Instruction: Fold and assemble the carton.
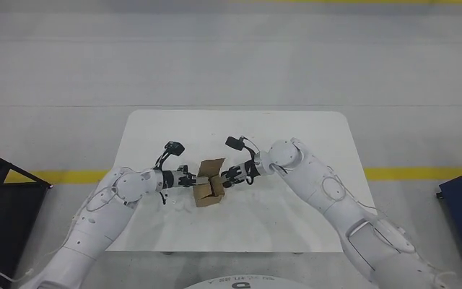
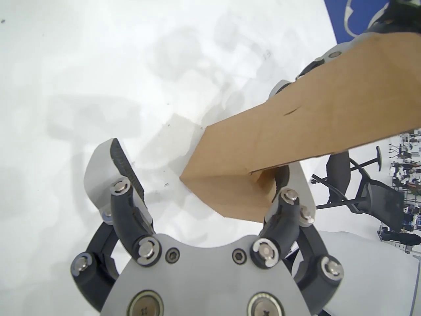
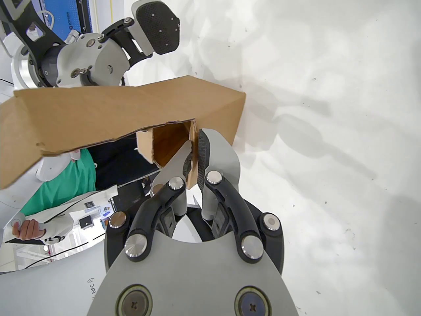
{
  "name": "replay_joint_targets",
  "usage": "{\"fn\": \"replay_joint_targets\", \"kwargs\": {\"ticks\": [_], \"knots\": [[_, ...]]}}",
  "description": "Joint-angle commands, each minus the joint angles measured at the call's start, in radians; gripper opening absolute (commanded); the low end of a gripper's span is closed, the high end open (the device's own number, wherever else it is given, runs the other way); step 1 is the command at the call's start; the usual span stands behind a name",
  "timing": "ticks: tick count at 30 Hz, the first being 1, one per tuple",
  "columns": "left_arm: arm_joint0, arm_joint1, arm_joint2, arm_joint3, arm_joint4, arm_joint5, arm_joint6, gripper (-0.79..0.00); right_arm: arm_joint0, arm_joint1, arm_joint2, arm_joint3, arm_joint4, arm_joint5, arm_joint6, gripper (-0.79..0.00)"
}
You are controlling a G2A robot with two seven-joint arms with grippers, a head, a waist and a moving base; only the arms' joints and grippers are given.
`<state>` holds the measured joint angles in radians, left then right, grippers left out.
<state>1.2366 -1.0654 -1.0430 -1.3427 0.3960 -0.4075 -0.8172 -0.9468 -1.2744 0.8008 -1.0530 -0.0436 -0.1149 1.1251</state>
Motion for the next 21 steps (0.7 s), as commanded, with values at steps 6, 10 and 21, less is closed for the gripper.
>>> {"fn": "replay_joint_targets", "kwargs": {"ticks": [6,10,21], "knots": [[0.059,0.032,-0.118,-0.041,-0.058,-0.072,0.002,0.0,-0.017,0.021,0.041,-0.07,-0.038,0.035,-0.023,-0.785],[0.076,0.043,-0.161,-0.047,-0.079,-0.074,-0.004,0.0,-0.043,0.036,0.065,-0.142,-0.064,0.062,-0.025,-0.745],[0.14,0.068,-0.283,-0.052,-0.341,-0.208,-0.029,0.0,-0.071,0.046,0.062,-0.216,-0.083,0.096,-0.012,-0.446]]}}
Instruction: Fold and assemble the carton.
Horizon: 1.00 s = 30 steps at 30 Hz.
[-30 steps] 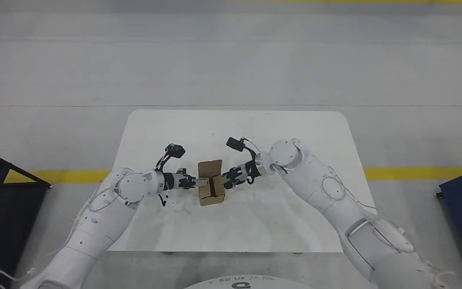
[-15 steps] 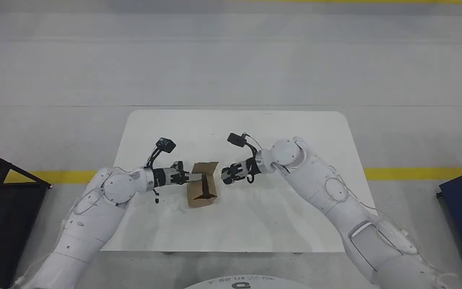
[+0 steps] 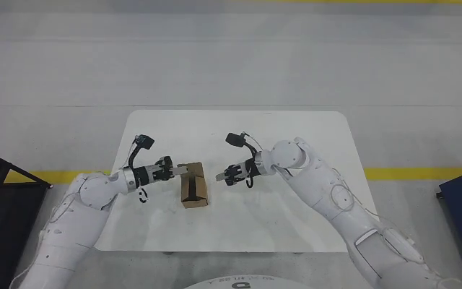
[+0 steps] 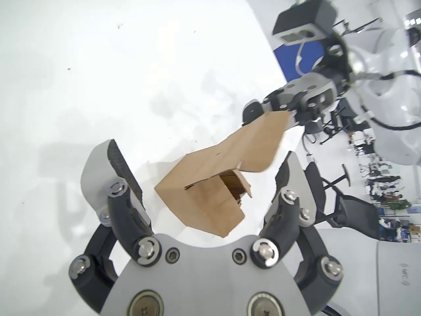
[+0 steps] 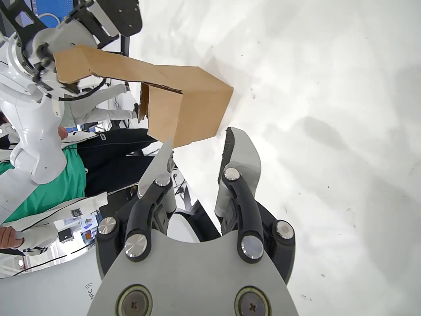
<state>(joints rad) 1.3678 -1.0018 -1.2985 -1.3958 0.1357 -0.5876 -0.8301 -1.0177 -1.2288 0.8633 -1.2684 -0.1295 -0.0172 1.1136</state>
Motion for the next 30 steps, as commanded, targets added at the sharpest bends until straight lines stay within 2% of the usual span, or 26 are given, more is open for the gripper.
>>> {"fn": "replay_joint_targets", "kwargs": {"ticks": [1,4,6,8,12,19,22,24,30], "knots": [[0.015,0.01,-0.053,0.003,-0.137,-0.046,-0.034,0.0,-0.001,0.0,-0.001,-0.002,0.006,-0.005,0.0,-0.449],[0.024,0.024,-0.129,0.018,-0.233,-0.053,-0.066,0.0,-0.006,0.002,0.004,-0.006,0.011,-0.015,-0.004,-0.453],[0.016,0.03,-0.164,0.035,-0.216,-0.005,-0.031,0.0,-0.011,0.005,0.007,-0.011,0.012,-0.019,-0.005,-0.456],[-0.001,0.029,-0.155,0.028,-0.161,0.069,0.001,0.0,-0.017,0.007,0.01,-0.019,0.01,-0.019,-0.008,-0.462],[-0.048,0.017,-0.046,-0.001,-0.032,0.193,-0.025,0.0,-0.029,0.011,0.015,-0.039,0.005,-0.017,-0.017,-0.465],[-0.158,-0.019,0.147,0.072,0.068,0.339,-0.073,0.0,-0.061,0.021,0.033,-0.063,0.007,-0.021,-0.036,-0.477],[-0.182,-0.027,0.188,0.085,0.079,0.327,-0.104,0.0,-0.07,0.025,0.044,-0.058,0.018,-0.026,-0.037,-0.486],[-0.19,-0.026,0.203,0.088,0.09,0.278,-0.143,0.0,-0.071,0.027,0.047,-0.051,0.026,-0.029,-0.036,-0.496],[-0.187,-0.018,0.192,0.099,0.114,0.195,-0.144,0.0,-0.068,0.027,0.038,-0.045,0.033,-0.047,-0.022,-0.489]]}}
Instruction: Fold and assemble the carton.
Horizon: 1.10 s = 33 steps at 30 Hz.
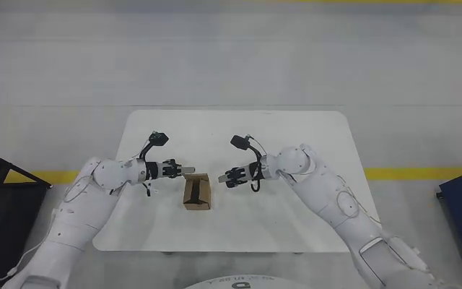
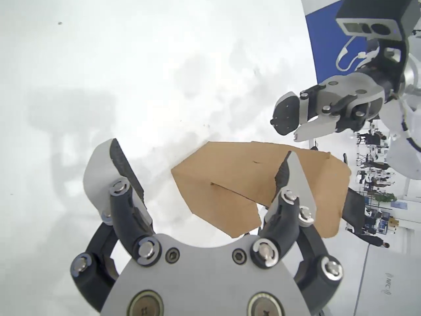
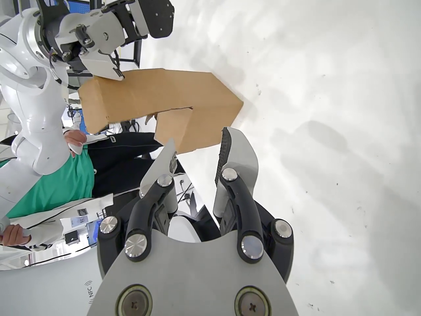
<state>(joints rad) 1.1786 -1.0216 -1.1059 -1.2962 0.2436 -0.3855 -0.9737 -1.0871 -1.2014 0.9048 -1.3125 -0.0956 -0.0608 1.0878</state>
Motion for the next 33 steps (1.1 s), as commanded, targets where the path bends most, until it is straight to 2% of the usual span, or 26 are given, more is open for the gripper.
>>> {"fn": "replay_joint_targets", "kwargs": {"ticks": [1,5,6,9,11,14,22,29,32,33], "knots": [[0.004,0.003,-0.001,0.0,0.018,-0.008,0.001,0.0,0.003,-0.001,-0.011,-0.003,-0.008,-0.006,0.01,-0.477],[0.013,0.004,0.008,0.0,0.057,-0.009,0.022,0.0,0.017,-0.008,-0.05,-0.003,-0.038,0.007,0.017,-0.382],[0.015,0.004,0.011,0.0,0.06,-0.01,0.026,0.0,0.022,-0.01,-0.059,0.0,-0.041,0.009,0.017,-0.317],[0.019,0.004,0.017,0.001,0.068,-0.013,0.037,0.0,0.038,-0.02,-0.089,0.012,-0.042,0.017,0.011,-0.277],[0.019,0.003,0.021,0.002,0.071,-0.014,0.041,0.0,0.049,-0.027,-0.105,0.025,-0.04,0.026,-0.003,-0.296],[0.018,0.003,0.026,0.002,0.075,-0.015,0.045,0.0,0.066,-0.04,-0.137,0.04,-0.049,0.053,-0.031,-0.28],[0.018,0.002,0.037,0.002,0.079,-0.02,0.057,0.0,0.096,-0.068,-0.206,0.054,-0.084,0.091,-0.078,-0.326],[0.017,0.002,0.044,0.003,0.08,-0.024,0.064,0.0,0.109,-0.083,-0.238,0.057,-0.113,0.13,-0.109,-0.443],[0.019,0.003,0.045,0.003,0.083,-0.025,0.068,0.0,0.113,-0.088,-0.245,0.061,-0.115,0.132,-0.113,-0.619],[0.02,0.003,0.045,0.003,0.083,-0.025,0.068,0.0,0.114,-0.089,-0.246,0.062,-0.116,0.131,-0.114,-0.745]]}}
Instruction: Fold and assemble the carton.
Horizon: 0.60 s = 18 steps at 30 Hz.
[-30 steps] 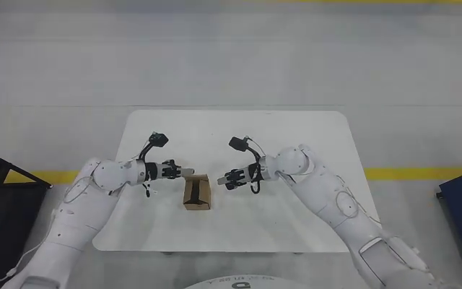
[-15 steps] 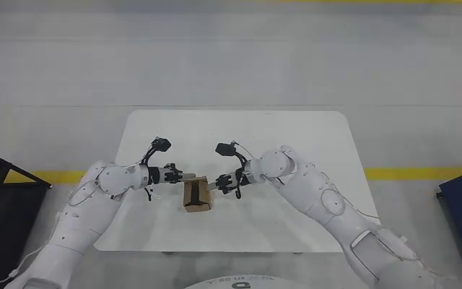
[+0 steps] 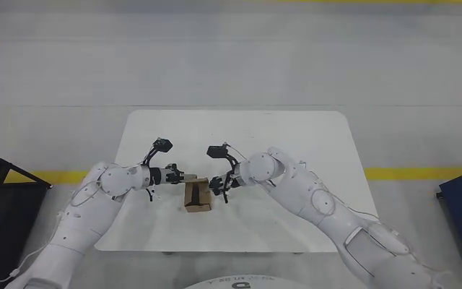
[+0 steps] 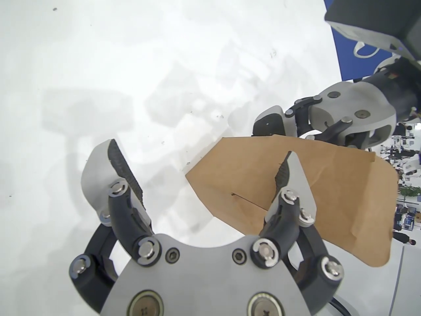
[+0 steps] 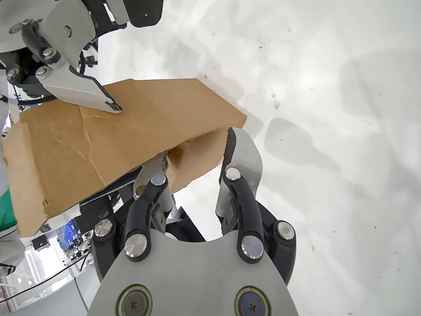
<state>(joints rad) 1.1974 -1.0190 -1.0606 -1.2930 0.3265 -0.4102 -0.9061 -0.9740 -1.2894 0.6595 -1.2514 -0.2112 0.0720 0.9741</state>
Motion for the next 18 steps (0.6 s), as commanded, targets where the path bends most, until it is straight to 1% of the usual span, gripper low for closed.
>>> {"fn": "replay_joint_targets", "kwargs": {"ticks": [1,5,9,13,18], "knots": [[0.002,0.001,0.0,0.0,0.0,-0.001,0.001,0.0,0.002,-0.002,-0.001,0.001,0.0,-0.004,-0.001,-0.785],[0.004,0.002,-0.002,0.001,-0.003,-0.004,0.003,0.0,0.002,-0.001,0.006,-0.009,-0.009,-0.007,-0.011,-0.785],[0.005,0.003,-0.003,0.002,-0.005,-0.009,0.005,0.0,0.004,0.004,0.02,-0.039,-0.041,0.012,-0.026,-0.785],[0.006,0.004,-0.003,0.002,-0.006,-0.012,0.007,0.0,0.006,0.012,0.033,-0.1,-0.138,0.083,-0.079,-0.785],[0.012,0.009,-0.03,0.009,-0.031,-0.02,0.037,0.0,0.01,0.03,0.058,-0.188,-0.282,0.174,-0.083,-0.785]]}}
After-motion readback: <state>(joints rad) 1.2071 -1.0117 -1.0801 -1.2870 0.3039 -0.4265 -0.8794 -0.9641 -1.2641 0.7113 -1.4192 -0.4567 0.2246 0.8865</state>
